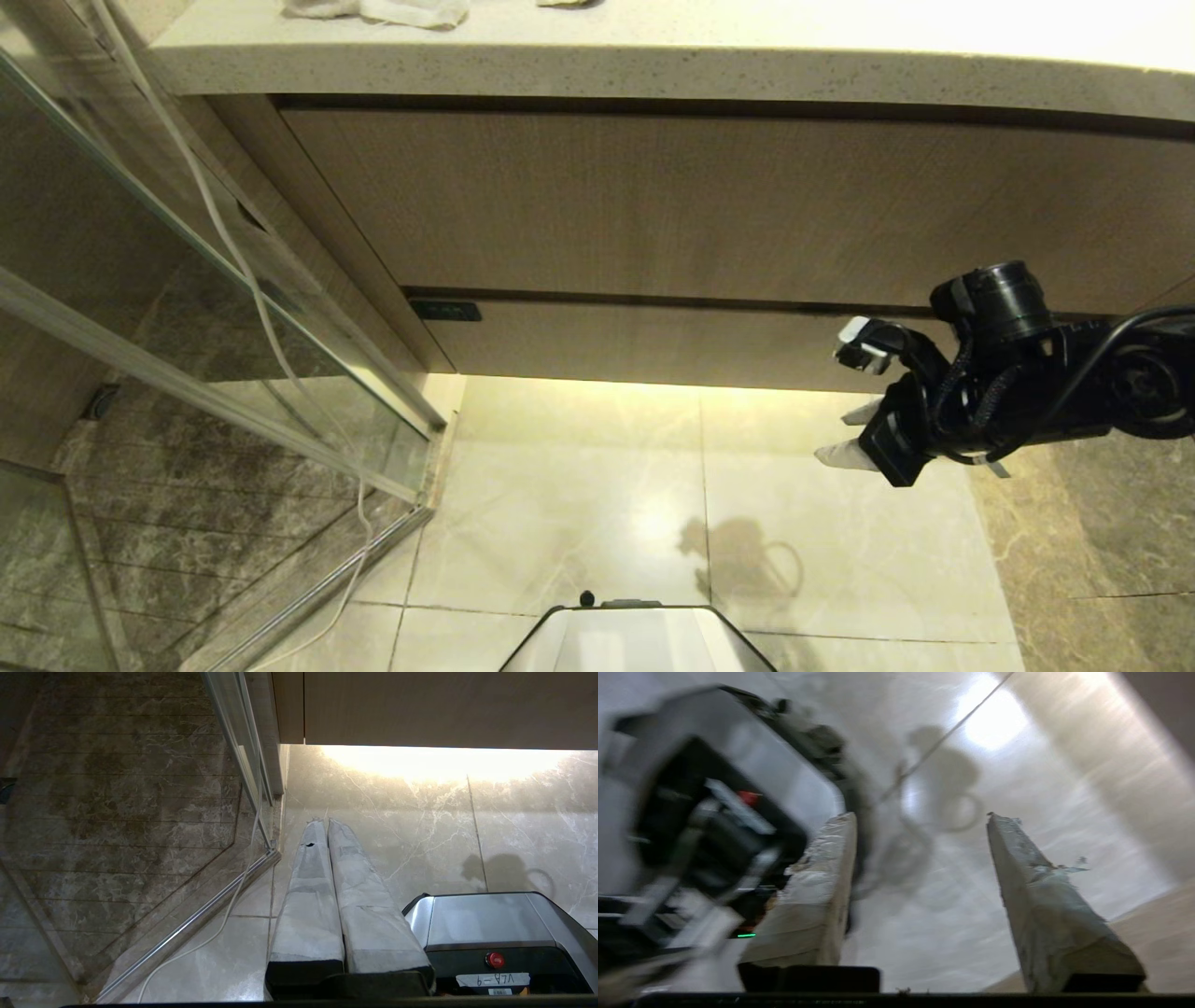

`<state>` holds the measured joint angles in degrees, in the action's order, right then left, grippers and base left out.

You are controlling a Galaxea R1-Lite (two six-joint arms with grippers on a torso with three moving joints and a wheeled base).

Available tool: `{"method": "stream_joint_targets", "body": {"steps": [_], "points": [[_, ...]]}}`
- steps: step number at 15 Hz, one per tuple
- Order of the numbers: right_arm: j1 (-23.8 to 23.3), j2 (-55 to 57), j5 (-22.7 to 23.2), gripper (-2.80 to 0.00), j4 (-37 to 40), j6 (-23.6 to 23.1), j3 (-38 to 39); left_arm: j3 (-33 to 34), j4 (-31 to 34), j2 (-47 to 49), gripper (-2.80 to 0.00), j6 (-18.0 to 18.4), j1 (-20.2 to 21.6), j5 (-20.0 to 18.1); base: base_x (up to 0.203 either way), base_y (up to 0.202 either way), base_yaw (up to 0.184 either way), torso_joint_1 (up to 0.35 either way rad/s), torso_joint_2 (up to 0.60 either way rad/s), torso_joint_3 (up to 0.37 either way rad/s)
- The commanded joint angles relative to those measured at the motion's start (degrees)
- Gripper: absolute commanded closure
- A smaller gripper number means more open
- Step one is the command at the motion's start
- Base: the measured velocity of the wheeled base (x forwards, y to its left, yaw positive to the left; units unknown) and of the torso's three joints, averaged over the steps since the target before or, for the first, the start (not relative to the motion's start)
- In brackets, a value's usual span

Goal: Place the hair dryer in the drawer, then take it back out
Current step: Pull open the drawer

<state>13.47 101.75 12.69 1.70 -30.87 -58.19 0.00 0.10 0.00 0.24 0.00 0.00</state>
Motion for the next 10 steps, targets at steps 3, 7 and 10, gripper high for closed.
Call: {"method": "stream_joint_targets", "body": {"steps": [3, 7, 10], "points": [[-3.20, 6.98, -2.54, -2.80, -21.37, -28.43, 8.52, 0.09, -0.01, 0.00, 0.00, 0.02, 0.00, 0.00, 0.000, 0.000, 0.000, 0.000, 0.00, 0.000], [-6.19, 10.72, -2.14, -2.80, -38.06, -37.48, 12.42, 0.09, -0.01, 0.00, 0.00, 0.02, 0.00, 0.00, 0.000, 0.000, 0.000, 0.000, 0.00, 0.000], [-6.20, 14.59, 3.29, -2.80, -49.48, -39.29, 12.17, 0.09, -0.01, 0.00, 0.00, 0.02, 0.00, 0.00, 0.000, 0.000, 0.000, 0.000, 0.00, 0.000]]}}
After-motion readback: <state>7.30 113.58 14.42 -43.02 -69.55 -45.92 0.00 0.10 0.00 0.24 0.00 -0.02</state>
